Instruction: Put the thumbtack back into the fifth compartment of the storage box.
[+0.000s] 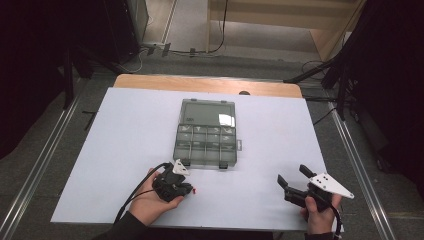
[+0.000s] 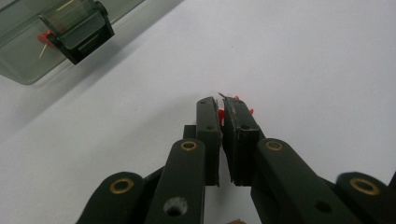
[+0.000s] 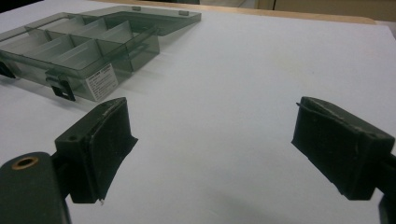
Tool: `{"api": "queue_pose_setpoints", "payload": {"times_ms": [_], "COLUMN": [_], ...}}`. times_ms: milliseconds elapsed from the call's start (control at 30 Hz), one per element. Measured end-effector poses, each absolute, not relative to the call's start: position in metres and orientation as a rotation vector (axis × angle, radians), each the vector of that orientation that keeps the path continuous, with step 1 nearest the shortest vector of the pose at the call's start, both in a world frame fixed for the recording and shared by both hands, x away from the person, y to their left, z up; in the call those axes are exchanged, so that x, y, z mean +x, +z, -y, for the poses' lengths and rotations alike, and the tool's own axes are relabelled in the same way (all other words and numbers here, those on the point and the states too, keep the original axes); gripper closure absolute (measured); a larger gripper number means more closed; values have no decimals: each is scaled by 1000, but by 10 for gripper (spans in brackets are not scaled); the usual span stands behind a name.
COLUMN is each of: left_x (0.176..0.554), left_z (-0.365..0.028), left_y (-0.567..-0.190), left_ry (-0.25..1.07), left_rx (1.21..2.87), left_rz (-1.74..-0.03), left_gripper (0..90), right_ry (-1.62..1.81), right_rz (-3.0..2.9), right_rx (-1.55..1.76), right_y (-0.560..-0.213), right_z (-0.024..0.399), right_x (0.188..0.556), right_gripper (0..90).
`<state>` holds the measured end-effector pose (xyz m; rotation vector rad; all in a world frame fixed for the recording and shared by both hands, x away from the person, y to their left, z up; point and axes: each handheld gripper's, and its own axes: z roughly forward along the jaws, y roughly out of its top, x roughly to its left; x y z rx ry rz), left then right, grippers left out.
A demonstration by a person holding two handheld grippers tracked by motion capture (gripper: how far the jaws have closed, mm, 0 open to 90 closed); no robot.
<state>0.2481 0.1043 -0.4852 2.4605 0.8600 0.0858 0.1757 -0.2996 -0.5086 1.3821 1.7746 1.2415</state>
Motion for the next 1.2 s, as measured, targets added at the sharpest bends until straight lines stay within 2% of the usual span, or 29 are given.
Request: {"api": "queue_pose_setpoints", "payload": {"times_ms": [1200], "left_x": [273], "left_z": [-116], "left_y": [-456], "left_ry": [86], "left_rx": [2397], "left_rz": [-868], "left_gripper": [846], "right_ry": [1241], "right_rz": [-1776], "right_rx": [1380], "right_y": [-509], "right_z": [300], "right_x": [176], "right_gripper": [123]}}
